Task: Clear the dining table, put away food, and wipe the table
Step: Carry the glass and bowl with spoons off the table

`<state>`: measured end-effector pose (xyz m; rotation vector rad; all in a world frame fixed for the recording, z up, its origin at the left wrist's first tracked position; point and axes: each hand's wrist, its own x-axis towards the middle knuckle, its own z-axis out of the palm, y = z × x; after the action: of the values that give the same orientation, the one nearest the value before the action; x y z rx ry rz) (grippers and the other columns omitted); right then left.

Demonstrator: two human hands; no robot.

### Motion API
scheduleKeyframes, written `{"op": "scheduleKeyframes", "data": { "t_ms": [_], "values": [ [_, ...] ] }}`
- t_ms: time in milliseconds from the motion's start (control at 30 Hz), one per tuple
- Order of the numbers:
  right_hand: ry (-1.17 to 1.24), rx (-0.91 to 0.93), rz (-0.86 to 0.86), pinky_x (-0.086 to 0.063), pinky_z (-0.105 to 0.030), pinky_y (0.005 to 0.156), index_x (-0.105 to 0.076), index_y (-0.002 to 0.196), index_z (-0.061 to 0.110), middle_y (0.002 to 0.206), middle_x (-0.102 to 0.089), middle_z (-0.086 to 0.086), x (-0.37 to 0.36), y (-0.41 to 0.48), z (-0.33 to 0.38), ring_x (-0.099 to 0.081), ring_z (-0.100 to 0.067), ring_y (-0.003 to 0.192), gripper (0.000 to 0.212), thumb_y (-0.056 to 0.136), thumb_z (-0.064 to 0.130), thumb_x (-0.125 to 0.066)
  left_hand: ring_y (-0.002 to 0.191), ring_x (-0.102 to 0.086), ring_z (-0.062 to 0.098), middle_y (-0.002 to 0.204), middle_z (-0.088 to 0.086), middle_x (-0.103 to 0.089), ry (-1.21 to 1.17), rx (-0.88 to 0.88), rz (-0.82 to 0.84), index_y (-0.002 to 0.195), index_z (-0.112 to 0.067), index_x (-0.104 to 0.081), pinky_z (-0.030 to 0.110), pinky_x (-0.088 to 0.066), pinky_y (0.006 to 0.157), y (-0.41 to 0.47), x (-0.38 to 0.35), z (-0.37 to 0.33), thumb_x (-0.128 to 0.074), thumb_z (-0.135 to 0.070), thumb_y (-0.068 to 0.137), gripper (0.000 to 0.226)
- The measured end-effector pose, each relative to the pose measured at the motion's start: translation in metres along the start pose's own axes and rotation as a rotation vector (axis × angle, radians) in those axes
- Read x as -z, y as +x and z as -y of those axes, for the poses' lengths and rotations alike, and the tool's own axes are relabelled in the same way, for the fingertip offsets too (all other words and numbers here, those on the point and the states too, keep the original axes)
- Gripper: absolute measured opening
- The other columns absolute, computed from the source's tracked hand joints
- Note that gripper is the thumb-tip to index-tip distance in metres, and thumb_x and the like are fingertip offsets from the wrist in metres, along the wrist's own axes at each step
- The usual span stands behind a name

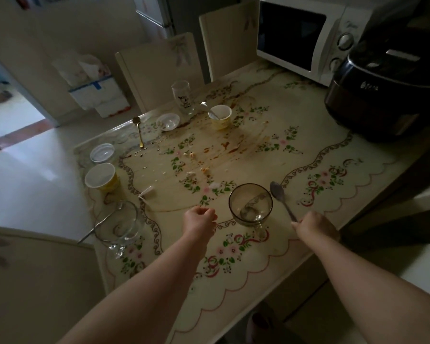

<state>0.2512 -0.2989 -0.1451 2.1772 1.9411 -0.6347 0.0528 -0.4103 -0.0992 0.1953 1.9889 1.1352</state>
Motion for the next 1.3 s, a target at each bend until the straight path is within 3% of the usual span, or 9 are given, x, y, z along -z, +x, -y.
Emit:
{"op": "scheduleKeyframes", "data": {
  "t_ms": [167,400,533,667,800,933,1300],
  "values": [
    [0.014,-0.038,0.054,-0.05,-0.034,0.08,-0.059,0.114,0.009,0.11,-0.061,-0.01,-0.001,0.0,0.005,-0.057,-0.023,0.092,0.034,0.094,0.036,-0.052,0.072,-0.058,0.015,0.09,0.005,-0.067,-0.01,0.012,0.032,0.097,-0.012,-0.063,0.025,-0.047,0.06,0.001,0.003,0.001,-0.055,-0.018,0.096,0.01],
    [0.442,-0.043,0.066,-0.047,-0.029,0.069,-0.059,0.112,0.007,0.09,-0.057,-0.005,0.004,-0.004,0.011,-0.056,-0.019,0.081,0.026,0.096,0.027,-0.051,0.074,-0.058,0.015,0.09,0.004,-0.066,-0.01,0.012,0.04,0.098,-0.011,-0.062,0.025,-0.045,0.058,0.006,0.008,-0.002,-0.054,-0.017,0.096,0.01],
    [0.56,0.046,0.112,-0.043,-0.023,0.063,-0.056,0.116,0.01,0.097,-0.059,-0.004,0.012,-0.017,0.016,-0.056,-0.018,0.087,0.027,0.096,0.026,-0.051,0.074,-0.058,0.014,0.089,0.004,-0.066,0.007,-0.009,0.063,0.097,-0.012,-0.061,0.024,-0.046,0.058,0.007,0.006,-0.008,-0.054,-0.018,0.096,0.009],
    [0.582,0.114,0.158,-0.052,-0.032,0.082,-0.056,0.116,0.012,0.102,-0.063,-0.005,0.018,-0.029,0.017,-0.06,-0.019,0.096,0.024,0.095,0.023,-0.053,0.072,-0.057,0.014,0.089,0.005,-0.065,0.015,-0.018,0.114,0.094,-0.012,-0.06,0.024,-0.045,0.059,0.004,0.002,-0.014,-0.053,-0.017,0.097,0.009],
    [0.518,0.149,0.148,-0.054,-0.034,0.086,-0.055,0.111,0.016,0.101,-0.061,-0.002,0.029,-0.036,0.013,-0.061,-0.018,0.097,0.018,0.094,0.023,-0.054,0.071,-0.057,0.013,0.087,0.004,-0.065,0.021,-0.023,0.137,0.092,-0.013,-0.06,0.023,-0.044,0.056,0.004,-0.004,-0.019,-0.054,-0.018,0.096,0.009],
    [0.425,0.184,0.116,-0.052,-0.03,0.079,-0.055,0.104,0.017,0.102,-0.062,-0.003,0.036,-0.046,0.013,-0.06,-0.018,0.096,0.012,0.094,0.024,-0.055,0.069,-0.056,0.013,0.087,0.005,-0.065,0.016,-0.025,0.172,0.097,-0.011,-0.062,0.022,-0.043,0.053,0.001,-0.005,-0.021,-0.053,-0.016,0.096,0.01],
    [0.119,0.269,0.063,-0.049,-0.027,0.074,-0.057,0.106,0.019,0.1,-0.059,0.002,0.045,-0.063,0.032,-0.057,-0.014,0.089,0.014,0.095,0.027,-0.053,0.067,-0.054,0.013,0.083,0.004,-0.063,0.015,-0.027,0.181,0.095,-0.009,-0.061,0.023,-0.042,0.056,0.0,0.011,-0.014,-0.052,-0.015,0.097,0.011]
  ]
}}
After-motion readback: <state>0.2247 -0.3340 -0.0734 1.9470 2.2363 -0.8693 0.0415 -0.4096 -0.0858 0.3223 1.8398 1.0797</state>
